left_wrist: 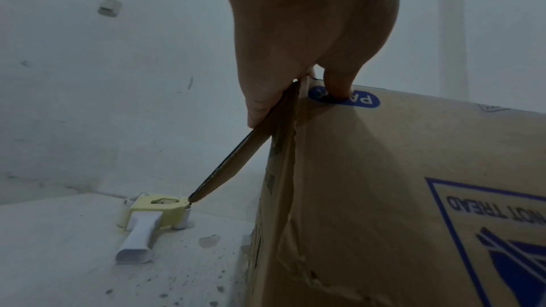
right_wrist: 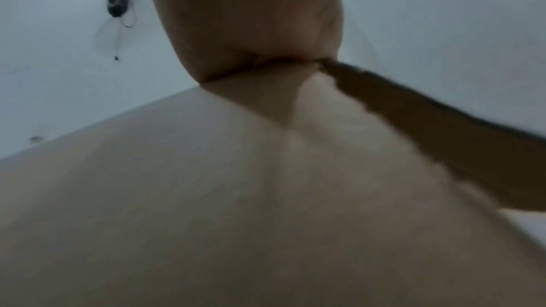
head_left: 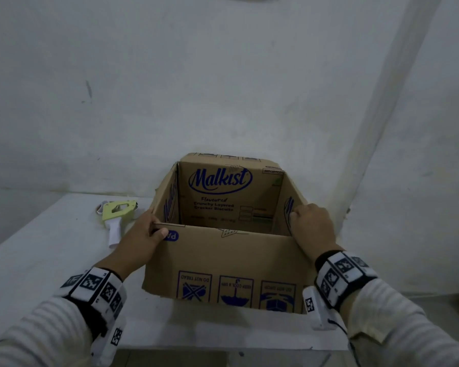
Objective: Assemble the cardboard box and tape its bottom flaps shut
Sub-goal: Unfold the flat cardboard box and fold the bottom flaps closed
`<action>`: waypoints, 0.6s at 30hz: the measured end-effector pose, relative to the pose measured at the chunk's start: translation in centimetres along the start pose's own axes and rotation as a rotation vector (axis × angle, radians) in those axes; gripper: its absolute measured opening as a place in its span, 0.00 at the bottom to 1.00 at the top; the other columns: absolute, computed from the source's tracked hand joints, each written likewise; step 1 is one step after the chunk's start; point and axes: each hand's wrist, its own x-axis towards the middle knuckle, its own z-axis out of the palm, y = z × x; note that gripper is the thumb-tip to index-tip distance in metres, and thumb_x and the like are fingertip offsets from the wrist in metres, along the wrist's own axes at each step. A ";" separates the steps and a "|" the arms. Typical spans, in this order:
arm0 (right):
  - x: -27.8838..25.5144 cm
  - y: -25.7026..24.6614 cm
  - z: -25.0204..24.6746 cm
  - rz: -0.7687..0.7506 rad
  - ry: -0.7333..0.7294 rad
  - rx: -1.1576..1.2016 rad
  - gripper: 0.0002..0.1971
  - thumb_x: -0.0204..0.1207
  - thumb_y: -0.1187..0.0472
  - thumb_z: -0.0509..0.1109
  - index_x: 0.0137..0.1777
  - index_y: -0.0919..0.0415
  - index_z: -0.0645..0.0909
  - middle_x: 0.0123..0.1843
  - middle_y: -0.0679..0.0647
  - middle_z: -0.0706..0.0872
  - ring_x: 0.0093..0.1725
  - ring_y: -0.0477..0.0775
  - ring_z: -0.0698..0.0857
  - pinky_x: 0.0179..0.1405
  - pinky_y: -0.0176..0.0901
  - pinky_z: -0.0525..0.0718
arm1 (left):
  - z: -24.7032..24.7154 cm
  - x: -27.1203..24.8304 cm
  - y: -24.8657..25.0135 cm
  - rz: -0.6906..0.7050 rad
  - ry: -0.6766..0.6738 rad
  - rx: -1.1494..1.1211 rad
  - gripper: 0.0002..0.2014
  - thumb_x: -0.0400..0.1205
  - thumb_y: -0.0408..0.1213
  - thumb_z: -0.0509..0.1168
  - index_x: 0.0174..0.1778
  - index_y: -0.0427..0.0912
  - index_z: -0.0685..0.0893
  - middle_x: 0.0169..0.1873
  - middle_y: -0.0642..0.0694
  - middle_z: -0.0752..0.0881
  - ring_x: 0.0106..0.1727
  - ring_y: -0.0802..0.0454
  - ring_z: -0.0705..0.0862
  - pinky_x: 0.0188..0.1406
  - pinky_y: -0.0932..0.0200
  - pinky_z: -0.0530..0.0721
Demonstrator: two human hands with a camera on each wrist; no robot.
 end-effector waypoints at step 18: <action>-3.4 -16.5 4.9 -0.522 -0.104 -0.004 0.16 0.85 0.49 0.50 0.53 0.56 0.77 0.53 0.54 0.84 0.53 0.60 0.83 0.48 0.50 0.75 | 0.1 -1.2 -1.9 -0.255 0.148 0.036 0.17 0.80 0.52 0.64 0.49 0.39 0.77 0.47 0.44 0.78 0.50 0.46 0.80 0.46 0.55 0.76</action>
